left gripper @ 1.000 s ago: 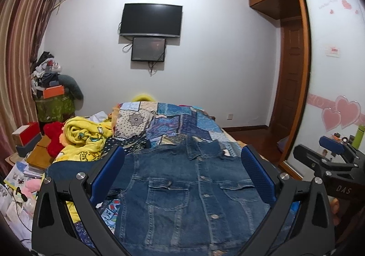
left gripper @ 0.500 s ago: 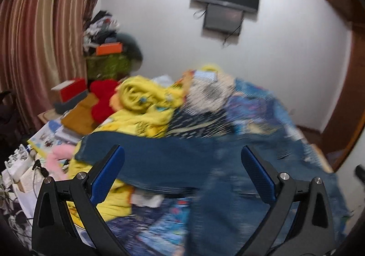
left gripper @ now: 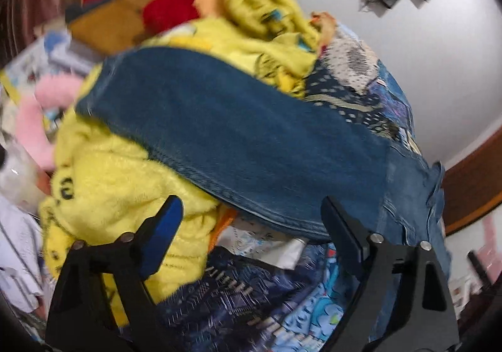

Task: Fold large clothes
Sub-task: 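Grasp the denim jacket sleeve with the left gripper and lift it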

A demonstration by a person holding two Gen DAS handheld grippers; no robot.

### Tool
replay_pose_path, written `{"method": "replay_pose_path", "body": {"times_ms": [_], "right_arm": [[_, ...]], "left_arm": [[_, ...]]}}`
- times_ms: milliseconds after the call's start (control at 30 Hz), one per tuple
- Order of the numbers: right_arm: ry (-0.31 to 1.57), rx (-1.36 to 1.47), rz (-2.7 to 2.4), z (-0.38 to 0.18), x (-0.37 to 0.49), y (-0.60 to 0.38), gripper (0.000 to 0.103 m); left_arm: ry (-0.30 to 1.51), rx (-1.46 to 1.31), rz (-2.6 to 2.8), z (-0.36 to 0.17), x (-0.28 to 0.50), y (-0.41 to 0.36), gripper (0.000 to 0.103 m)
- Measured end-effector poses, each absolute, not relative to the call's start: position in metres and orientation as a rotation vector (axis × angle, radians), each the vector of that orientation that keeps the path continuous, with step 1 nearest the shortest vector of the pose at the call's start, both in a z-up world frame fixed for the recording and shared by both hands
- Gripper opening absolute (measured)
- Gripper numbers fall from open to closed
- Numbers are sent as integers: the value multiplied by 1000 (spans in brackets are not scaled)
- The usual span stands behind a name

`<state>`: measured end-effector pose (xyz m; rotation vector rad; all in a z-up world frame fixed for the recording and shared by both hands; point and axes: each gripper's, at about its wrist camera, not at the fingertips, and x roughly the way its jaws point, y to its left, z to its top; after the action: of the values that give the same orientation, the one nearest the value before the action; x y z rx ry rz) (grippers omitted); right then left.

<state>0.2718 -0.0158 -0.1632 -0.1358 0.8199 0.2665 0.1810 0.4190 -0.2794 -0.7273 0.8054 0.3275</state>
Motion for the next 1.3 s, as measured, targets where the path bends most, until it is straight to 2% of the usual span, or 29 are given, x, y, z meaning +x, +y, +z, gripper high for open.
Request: {"method": "replay_pose_path", "body": {"times_ms": [100, 400, 533, 633, 933, 1167, 1300], "right_arm": [[848, -124, 267, -167, 280, -16, 103], [868, -92, 260, -167, 287, -20, 103], [867, -83, 265, -165, 288, -19, 103], [847, -95, 270, -160, 283, -20, 103], [783, -114, 260, -142, 272, -35, 103], [775, -61, 251, -141, 267, -60, 103], [819, 3, 268, -150, 272, -79, 103]], "left_arm": [[807, -823, 328, -299, 187, 441, 85], [767, -1001, 384, -329, 205, 487, 68], [779, -929, 448, -318, 213, 492, 34], [765, -844, 488, -297, 218, 487, 20], [632, -505, 465, -180, 241, 426, 9], [467, -332, 294, -87, 277, 327, 9], [460, -296, 162, -69, 311, 267, 9]]}}
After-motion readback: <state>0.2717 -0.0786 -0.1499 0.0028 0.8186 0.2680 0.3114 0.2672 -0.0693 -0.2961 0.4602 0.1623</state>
